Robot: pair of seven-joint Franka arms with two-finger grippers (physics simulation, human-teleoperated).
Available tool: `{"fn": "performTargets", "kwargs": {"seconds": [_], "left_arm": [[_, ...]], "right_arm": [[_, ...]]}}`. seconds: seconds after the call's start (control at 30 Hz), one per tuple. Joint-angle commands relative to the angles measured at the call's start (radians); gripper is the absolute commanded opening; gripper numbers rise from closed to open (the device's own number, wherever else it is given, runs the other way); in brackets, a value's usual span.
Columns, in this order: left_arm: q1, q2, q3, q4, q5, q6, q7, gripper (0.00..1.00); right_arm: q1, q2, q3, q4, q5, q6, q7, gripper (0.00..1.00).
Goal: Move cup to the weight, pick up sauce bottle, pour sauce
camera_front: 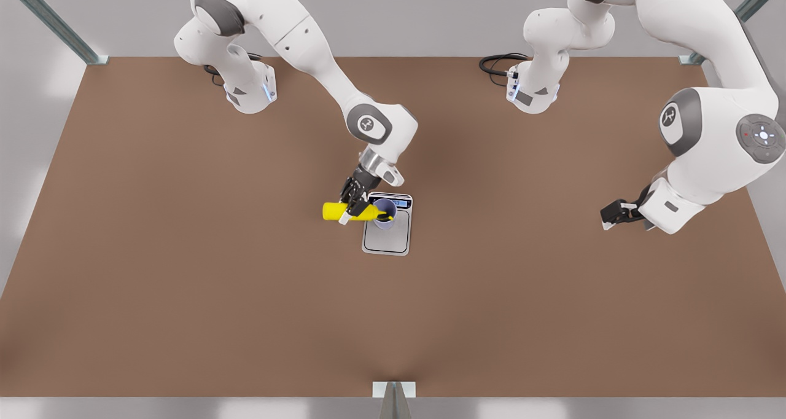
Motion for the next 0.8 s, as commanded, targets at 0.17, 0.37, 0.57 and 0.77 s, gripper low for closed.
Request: {"fn": "performTargets", "kwargs": {"seconds": [0.17,0.37,0.57,0.77], "left_arm": [[0.002,0.001,0.0,0.006,-0.001,-0.003,0.0,1.0],[0.0,0.001,0.0,0.006,-0.001,-0.003,0.0,1.0],[0.0,-0.002,0.0,0.006,0.001,-0.002,-0.002,1.0],[0.002,0.003,0.0,0.018,0.001,-0.005,-0.002,1.0]], "right_arm": [[-0.06,-0.013,-0.011,0.179,0.313,-0.024,0.012,0.58],[-0.308,-0.067,-0.011,0.282,0.891,-0.008,-0.135,0.58],[-0.693,-0.073,-0.012,0.27,1.308,0.032,-1.056,0.58],[-0.997,0.025,-0.011,0.152,1.802,-0.066,-1.783,0.58]]}}
